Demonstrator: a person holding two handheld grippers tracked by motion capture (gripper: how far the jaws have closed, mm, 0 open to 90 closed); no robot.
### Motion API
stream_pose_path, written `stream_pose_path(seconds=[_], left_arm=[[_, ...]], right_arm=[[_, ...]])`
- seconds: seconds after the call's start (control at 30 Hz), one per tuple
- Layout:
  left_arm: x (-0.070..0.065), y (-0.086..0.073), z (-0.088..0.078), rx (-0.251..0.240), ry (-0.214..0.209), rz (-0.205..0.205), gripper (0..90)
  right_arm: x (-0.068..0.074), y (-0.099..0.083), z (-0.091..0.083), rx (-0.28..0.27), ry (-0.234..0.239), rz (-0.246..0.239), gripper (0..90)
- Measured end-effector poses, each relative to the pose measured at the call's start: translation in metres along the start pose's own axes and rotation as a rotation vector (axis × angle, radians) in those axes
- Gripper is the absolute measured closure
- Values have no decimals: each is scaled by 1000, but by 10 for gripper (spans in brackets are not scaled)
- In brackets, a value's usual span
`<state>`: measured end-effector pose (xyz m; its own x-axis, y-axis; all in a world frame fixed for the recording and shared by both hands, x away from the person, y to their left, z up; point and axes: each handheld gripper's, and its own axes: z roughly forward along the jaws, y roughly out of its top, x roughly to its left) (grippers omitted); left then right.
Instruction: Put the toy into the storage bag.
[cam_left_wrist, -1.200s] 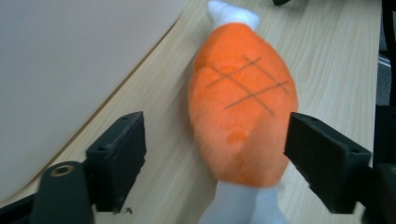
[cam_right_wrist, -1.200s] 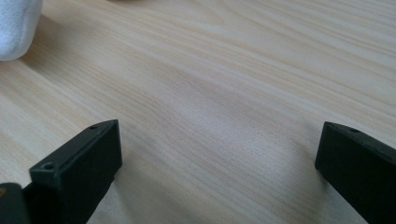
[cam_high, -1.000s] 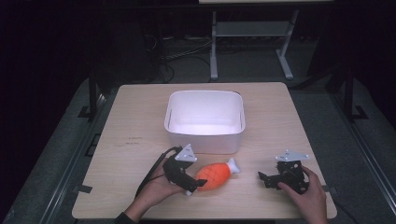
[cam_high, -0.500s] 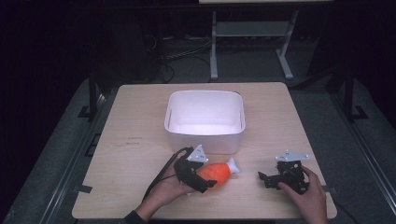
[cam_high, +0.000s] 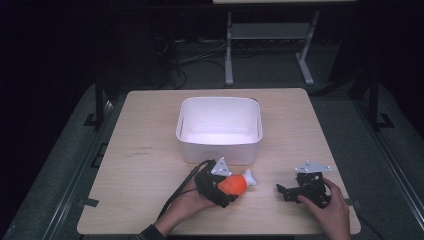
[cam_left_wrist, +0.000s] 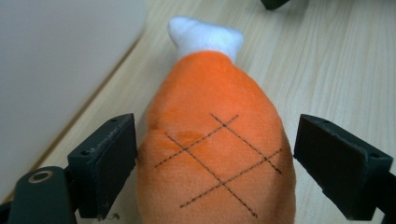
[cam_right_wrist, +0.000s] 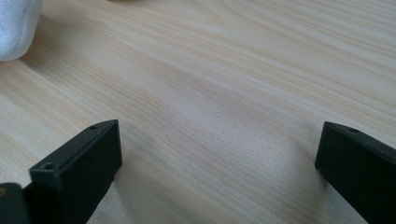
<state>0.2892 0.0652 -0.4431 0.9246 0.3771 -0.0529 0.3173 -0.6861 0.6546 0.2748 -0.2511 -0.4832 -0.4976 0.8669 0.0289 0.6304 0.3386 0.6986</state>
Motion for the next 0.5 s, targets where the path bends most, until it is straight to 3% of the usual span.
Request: stream_pose_path(seconds=[0.13,0.27,0.5], left_arm=[[1,-2,4,25,1,5,126],[1,-3,7,18,-3,-10,128],[-1,-5,9,32,4,10,131]], right_arm=[[0,0,0,0,0,-1,0],[0,0,0,-1,0,-1,0],[0,0,0,0,0,0,0]])
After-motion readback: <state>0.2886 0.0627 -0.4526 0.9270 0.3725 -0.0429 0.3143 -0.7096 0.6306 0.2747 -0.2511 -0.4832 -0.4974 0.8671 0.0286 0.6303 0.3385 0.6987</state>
